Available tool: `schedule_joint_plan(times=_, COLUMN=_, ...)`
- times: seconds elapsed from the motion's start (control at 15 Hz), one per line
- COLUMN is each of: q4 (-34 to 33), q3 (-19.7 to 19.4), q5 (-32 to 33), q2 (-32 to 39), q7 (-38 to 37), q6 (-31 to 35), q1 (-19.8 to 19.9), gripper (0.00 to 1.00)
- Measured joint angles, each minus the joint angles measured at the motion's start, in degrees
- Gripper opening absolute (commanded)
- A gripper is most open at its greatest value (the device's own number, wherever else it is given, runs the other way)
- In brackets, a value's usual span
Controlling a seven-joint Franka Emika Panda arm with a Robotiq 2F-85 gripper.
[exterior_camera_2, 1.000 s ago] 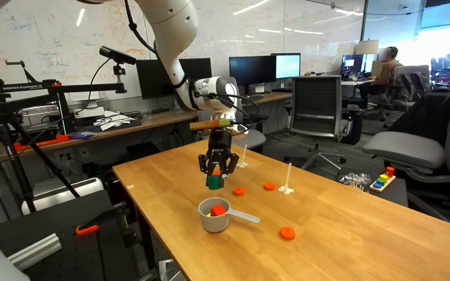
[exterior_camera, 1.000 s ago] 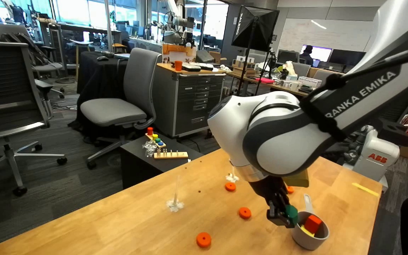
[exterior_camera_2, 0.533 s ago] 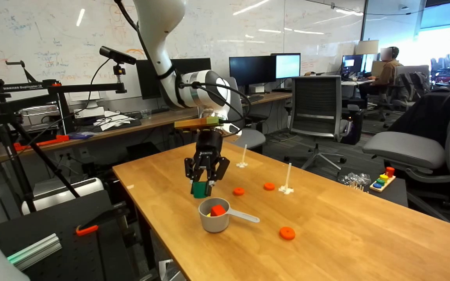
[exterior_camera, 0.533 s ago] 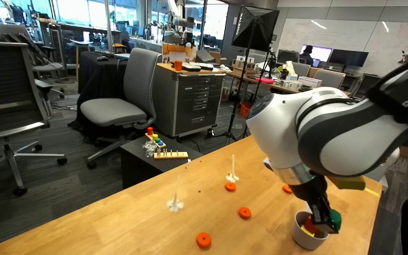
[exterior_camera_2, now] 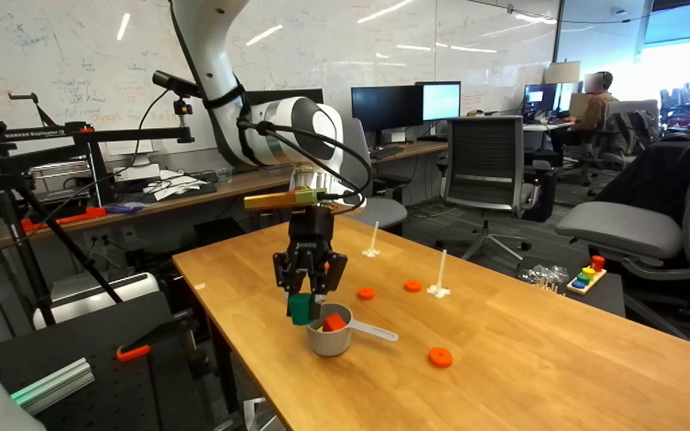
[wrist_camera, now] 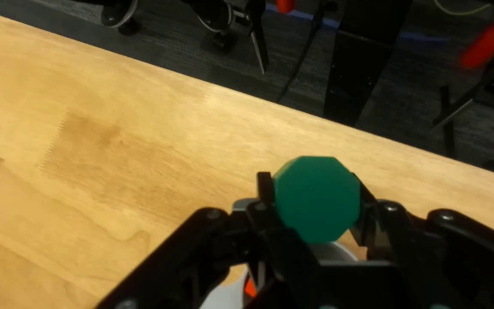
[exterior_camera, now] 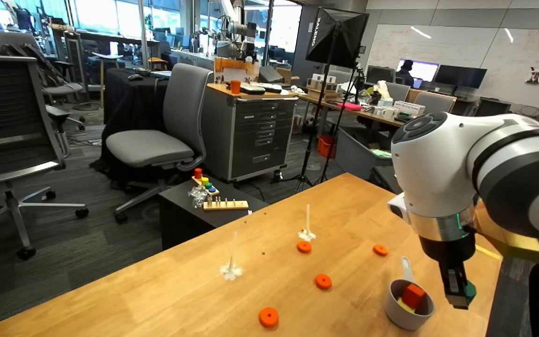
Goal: Put the yellow block, orange block and green block inside the measuring cup
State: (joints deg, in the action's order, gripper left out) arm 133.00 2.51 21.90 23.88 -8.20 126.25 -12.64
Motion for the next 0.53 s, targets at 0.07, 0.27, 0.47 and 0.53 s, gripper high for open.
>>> schedule_joint_plan(times=0.07, q4=0.3, q3=-0.1, q5=0.0, q2=-0.5, q7=-0.5, q6=1.7, q1=0.3, gripper=0.17)
schedule_joint_plan(times=0.27, q4=0.2, q3=-0.1, q5=0.0, q2=-1.6, q7=-1.9, q6=5.6, q1=0.4, gripper=0.17)
schedule_joint_plan(times=0.47, q4=0.1, q3=-0.1, q5=0.0, q2=-2.1, q7=-2.6, q6=7.4, q1=0.4, gripper=0.17)
schedule_joint_plan(times=0.53, q4=0.1, q3=-0.1, q5=0.0, q2=-2.1, q7=-2.7, q6=7.8, q1=0.4, gripper=0.17)
